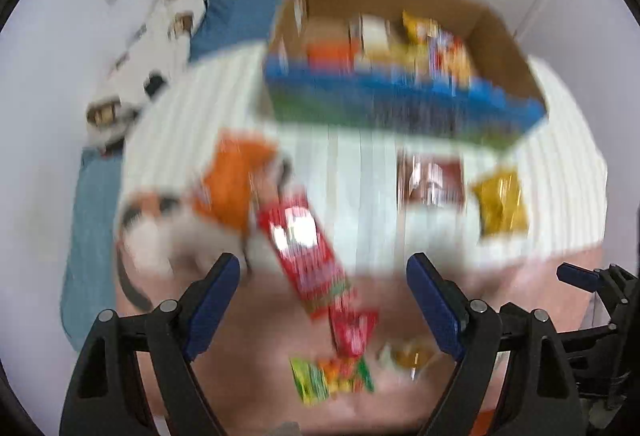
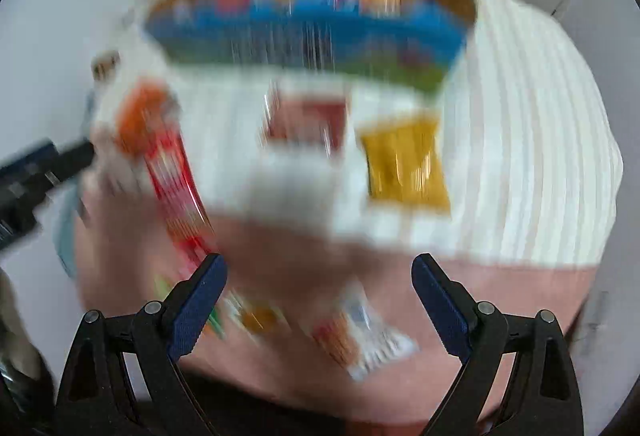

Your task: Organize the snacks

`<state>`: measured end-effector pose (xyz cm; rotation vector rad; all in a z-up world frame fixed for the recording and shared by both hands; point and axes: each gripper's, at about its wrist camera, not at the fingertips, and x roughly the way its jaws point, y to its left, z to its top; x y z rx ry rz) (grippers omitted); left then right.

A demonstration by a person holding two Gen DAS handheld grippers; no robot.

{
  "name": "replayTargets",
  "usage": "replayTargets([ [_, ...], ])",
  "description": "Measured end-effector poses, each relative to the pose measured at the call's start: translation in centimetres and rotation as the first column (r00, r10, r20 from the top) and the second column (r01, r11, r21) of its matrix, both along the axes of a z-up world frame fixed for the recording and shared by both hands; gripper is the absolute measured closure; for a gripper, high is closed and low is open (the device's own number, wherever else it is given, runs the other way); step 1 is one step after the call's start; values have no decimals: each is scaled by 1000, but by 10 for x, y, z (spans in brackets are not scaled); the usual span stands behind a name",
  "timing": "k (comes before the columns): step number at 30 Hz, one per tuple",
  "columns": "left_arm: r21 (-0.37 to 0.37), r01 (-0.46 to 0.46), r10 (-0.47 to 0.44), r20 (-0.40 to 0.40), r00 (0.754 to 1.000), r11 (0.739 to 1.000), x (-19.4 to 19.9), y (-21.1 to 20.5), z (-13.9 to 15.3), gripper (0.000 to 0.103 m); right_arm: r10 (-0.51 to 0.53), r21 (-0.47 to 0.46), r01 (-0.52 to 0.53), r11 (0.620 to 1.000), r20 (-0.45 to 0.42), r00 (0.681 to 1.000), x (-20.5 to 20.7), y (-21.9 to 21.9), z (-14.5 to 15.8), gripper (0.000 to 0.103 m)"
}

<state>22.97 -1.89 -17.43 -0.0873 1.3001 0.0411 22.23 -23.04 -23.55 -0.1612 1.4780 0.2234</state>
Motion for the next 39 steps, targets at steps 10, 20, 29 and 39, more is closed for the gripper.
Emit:
replayTargets([
  [10,-21,-51,45,-223,974,998,-61,-8,-100,18,63,-175,-105,979,-231,971,-65,-28,-124,9],
  [20,8,-84,84,-201,976,996,-58,9,-99,18,-405,94,420,903,-144,903,-36,-82,-102,32],
  [29,42,-108,112,-114,987,993,-9,50,-71,18,-455,198,490,849,-197,868,-5,-93,-85,11],
  [39,130,-28,44,-118,992,991,77,97,-85,18,-417,40,425,905,-120,901,22,-57,-103,31],
])
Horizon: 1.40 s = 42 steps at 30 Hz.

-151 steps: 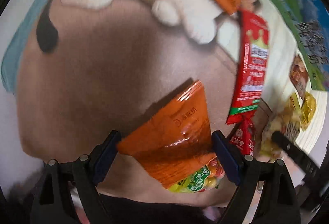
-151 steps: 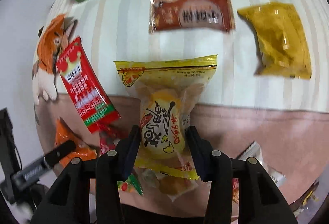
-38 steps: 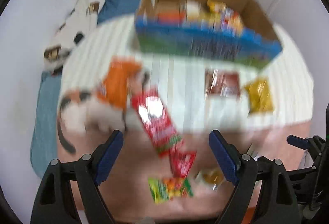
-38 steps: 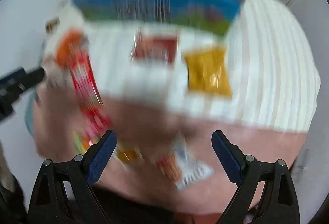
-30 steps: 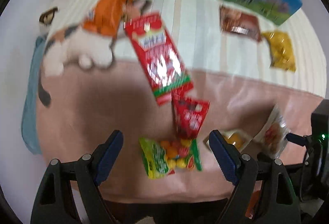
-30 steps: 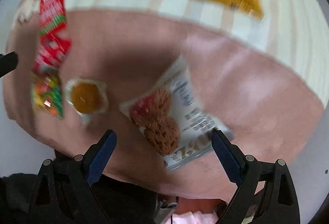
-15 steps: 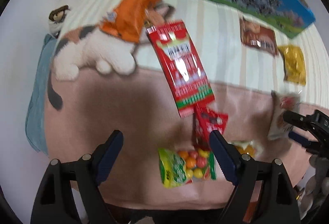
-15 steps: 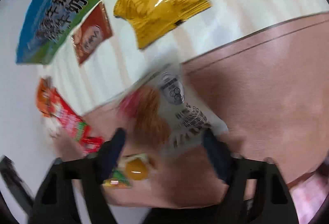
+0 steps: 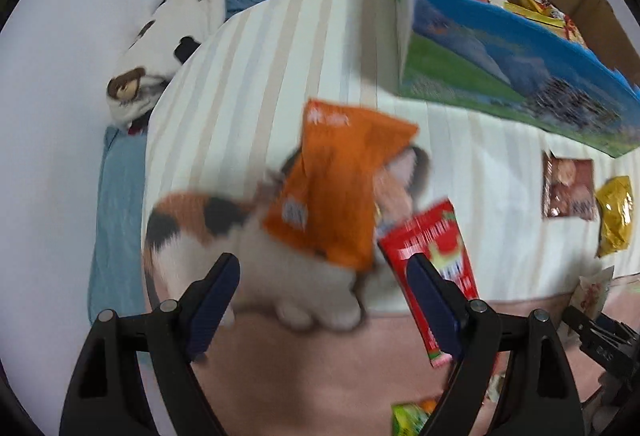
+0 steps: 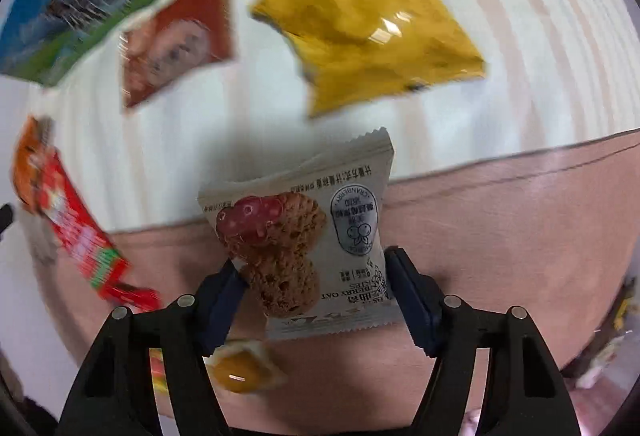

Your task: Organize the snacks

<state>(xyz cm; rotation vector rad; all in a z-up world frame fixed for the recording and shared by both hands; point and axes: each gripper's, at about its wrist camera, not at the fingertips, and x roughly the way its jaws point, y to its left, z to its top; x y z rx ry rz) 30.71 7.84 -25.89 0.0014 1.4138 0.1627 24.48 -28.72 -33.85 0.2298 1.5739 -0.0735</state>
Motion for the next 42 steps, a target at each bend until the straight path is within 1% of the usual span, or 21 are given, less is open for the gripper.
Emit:
replayTargets([
  [4,6,57,-57,-27,998,998,24,9,-13,18,-11,67,11,998,11,1000,19,22,6,31],
  [5,-5,74,-74,-37,997,997,29,9,-16,18,-11,77,11,997,8,1000,24,27,6,31],
  [8,-30,118,-120,-104,987,993,48,12,-36,18,-21,106,22,994,-5,1000,36,36,5,30],
  [9,-38,130,-134,-127,983,991,53,13,-44,18,-13,112,17,994,-33,999,39,38,4,30],
  [11,-58,139,-146,-155,977,989,61,17,-58,18,-8,112,14,994,-52,999,48,44,-3,26],
  [13,-97,123,-137,-144,980,988,65,22,-65,18,-9,113,16,993,-56,998,51,47,-5,25],
  [14,-105,118,-132,-132,982,987,66,23,-64,22,-14,117,20,993,-56,998,60,44,-10,25],
  [15,-114,111,-124,-117,985,987,66,26,-62,32,-19,120,26,992,-57,998,60,41,-9,25],
  [16,-127,99,-112,-103,988,987,64,29,-59,37,-25,123,32,992,-55,998,61,39,-9,25],
  [17,-135,86,-100,-97,990,987,61,31,-57,46,-30,123,36,992,-55,998,61,35,-9,25],
  [18,-143,71,-85,-91,992,987,57,34,-55,51,-31,120,37,992,-53,998,62,32,-8,25],
  [19,-157,51,-64,-81,995,986,51,39,-53,51,-29,113,35,993,-48,998,60,25,-6,26],
  [20,-161,30,-43,-80,996,987,43,42,-52,51,-28,100,32,994,-39,999,57,27,-6,30],
  [22,-160,-2,-11,-77,997,987,33,49,-53,52,-13,63,15,998,-25,1000,47,51,-10,32],
  [23,-166,-17,5,-73,997,986,22,50,-51,52,-8,57,9,998,-15,1000,41,56,-9,33],
  [24,-154,-34,23,-74,997,987,11,52,-51,52,-1,51,2,999,-13,1000,35,57,-9,33],
  [29,-138,-75,66,-70,995,988,-36,58,-55,52,12,44,-10,999,-39,999,10,65,-6,33],
  [33,-103,-75,69,-67,995,992,-59,48,-63,52,24,49,-21,999,-68,997,-1,70,-11,32],
  [35,-90,-78,73,-58,996,993,-59,48,-66,51,31,43,-28,999,-82,996,-1,73,-17,31],
  [39,-84,-102,97,-56,994,991,-60,43,-68,51,51,31,-49,998,-81,995,-1,78,-26,30],
  [42,-82,-117,112,-55,992,990,-64,49,-70,52,58,32,-56,998,-76,995,-2,84,-36,30],
])
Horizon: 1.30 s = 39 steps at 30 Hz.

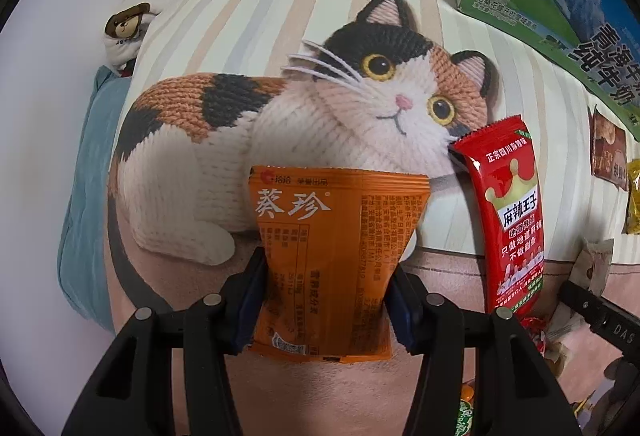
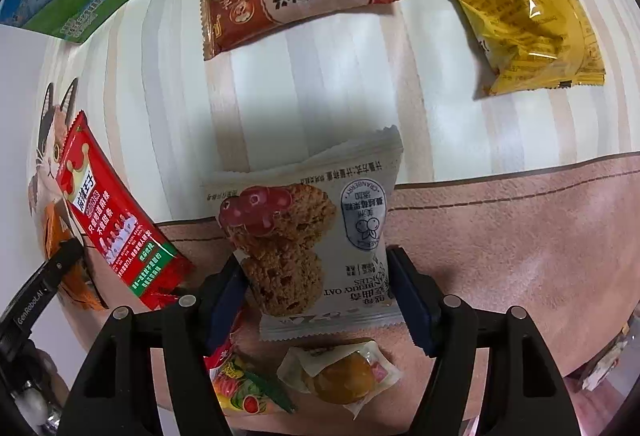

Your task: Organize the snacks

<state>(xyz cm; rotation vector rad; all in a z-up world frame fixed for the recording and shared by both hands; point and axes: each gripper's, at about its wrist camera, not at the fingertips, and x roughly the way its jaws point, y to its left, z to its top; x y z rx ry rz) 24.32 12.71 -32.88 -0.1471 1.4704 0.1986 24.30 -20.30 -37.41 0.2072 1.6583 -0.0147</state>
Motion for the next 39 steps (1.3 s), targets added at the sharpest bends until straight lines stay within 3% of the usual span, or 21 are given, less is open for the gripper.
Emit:
replayTargets([
  [7,14,-21,20,22,1000,1000,-6,-17,18,58,61,-37,-59,998,45,997,-10,18,-4,36],
  [12,-26,-27,29,73,997,999,-12,-34,56,59,72,59,-78,995,99,993,-16,19,24,36],
  [19,-144,86,-51,232,971,986,27,-85,154,59,-2,259,-66,964,250,968,14,-3,128,36],
  [22,-210,139,-78,271,959,968,70,-101,192,59,-32,297,-66,953,312,949,50,-13,176,36],
  [25,-192,193,-134,283,950,962,130,-115,217,59,-44,277,-61,959,359,932,100,-29,212,36],
  [27,-164,205,-156,273,949,965,171,-118,222,58,-46,254,-51,966,362,931,134,-44,225,36],
  [30,-138,209,-177,214,961,968,227,-119,213,57,-51,229,-26,973,326,944,177,-49,214,36],
  [35,-103,184,-175,85,981,978,305,-115,170,57,-58,187,13,982,235,970,229,-54,185,36],
  [39,-90,173,-173,16,985,981,337,-113,140,57,-87,179,55,982,172,981,247,-64,158,36],
])
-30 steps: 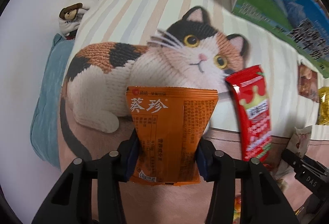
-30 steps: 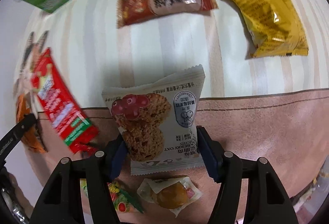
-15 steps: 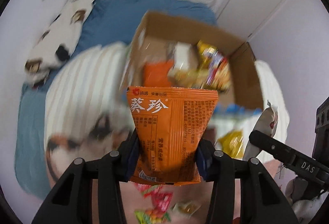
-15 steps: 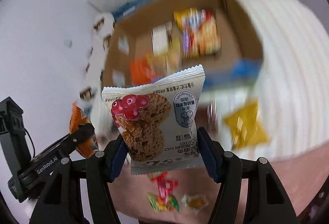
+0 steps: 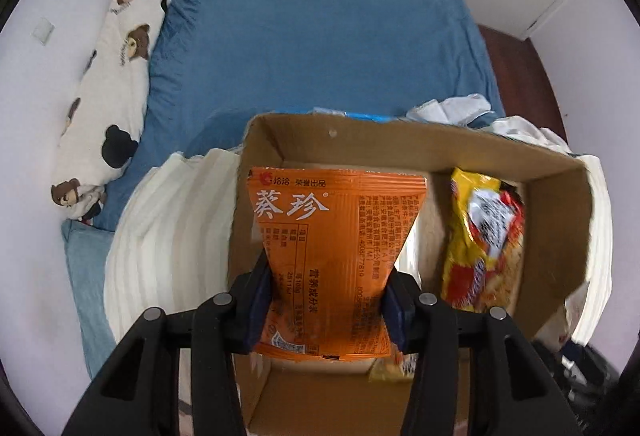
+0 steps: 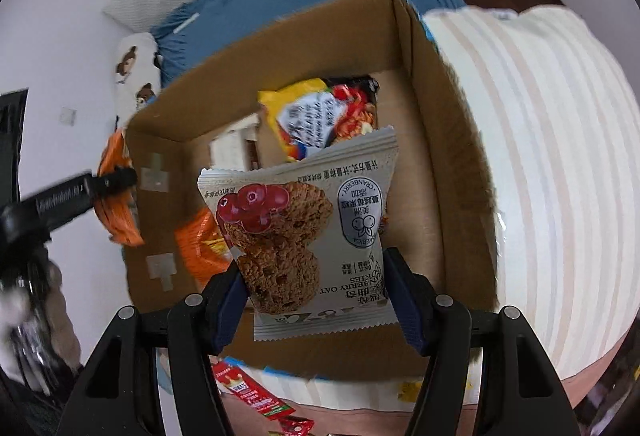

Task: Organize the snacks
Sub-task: 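Carry both packets over the box and open both tools to drop them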

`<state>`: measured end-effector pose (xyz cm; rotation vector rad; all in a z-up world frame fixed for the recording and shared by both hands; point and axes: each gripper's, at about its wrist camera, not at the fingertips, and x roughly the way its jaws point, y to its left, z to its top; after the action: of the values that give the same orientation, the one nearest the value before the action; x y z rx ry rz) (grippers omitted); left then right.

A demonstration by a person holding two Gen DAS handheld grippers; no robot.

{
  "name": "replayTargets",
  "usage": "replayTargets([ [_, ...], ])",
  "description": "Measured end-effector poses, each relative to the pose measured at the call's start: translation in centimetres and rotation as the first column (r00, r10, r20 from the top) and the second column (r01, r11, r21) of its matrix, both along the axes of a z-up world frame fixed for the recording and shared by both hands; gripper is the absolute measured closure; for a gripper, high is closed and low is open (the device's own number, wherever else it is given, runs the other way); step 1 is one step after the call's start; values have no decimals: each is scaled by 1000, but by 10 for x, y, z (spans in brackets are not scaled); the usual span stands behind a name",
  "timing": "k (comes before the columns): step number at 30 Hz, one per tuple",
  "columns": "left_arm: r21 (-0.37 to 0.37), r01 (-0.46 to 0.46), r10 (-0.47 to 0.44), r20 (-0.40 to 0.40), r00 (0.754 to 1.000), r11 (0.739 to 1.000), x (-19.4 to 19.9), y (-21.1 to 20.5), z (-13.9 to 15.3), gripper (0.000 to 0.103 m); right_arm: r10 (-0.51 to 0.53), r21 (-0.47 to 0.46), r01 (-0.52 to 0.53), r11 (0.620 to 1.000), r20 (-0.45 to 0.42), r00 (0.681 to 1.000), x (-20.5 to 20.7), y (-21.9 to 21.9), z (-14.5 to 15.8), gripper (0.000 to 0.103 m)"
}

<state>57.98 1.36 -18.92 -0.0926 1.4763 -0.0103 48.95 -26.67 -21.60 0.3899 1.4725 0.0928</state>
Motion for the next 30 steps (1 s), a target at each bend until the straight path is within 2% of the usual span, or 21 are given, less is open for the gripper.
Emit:
replayTargets([
  [3,17,16,-15,-71,997,1000,13,-4,-20,57,1,8,0,1000,-55,998,5,-5,-23,36],
  [5,21,27,-25,-81,996,999,16,-7,-27,54,15,-1,-15,1000,-109,994,1,-5,-35,34],
  [7,23,23,-20,-108,994,999,19,-9,-35,40,39,18,-37,999,-171,984,-4,-2,-48,26],
  [8,11,29,-27,-116,993,1000,20,-11,-39,26,50,26,-46,999,-172,984,-4,0,-50,21],
  [9,12,32,-31,-119,992,999,21,-12,-41,22,59,33,-54,998,-168,984,-5,2,-50,19],
  [11,17,32,-30,-109,994,999,22,-14,-40,22,73,19,-71,997,-168,983,-5,8,-49,6],
  [14,-10,14,-15,-98,995,1000,21,-14,-37,18,84,-1,-85,996,-155,984,-5,14,-43,6],
  [20,-27,23,-25,-66,998,999,12,-21,-20,18,69,-29,-74,997,-147,987,-5,13,-41,6],
  [22,-53,30,-33,-46,998,998,5,-25,-12,18,70,-30,-74,997,-137,988,-7,12,-39,6],
  [30,-43,65,-59,124,991,997,-54,-33,26,18,85,-123,-88,989,-24,996,-22,11,-11,6],
])
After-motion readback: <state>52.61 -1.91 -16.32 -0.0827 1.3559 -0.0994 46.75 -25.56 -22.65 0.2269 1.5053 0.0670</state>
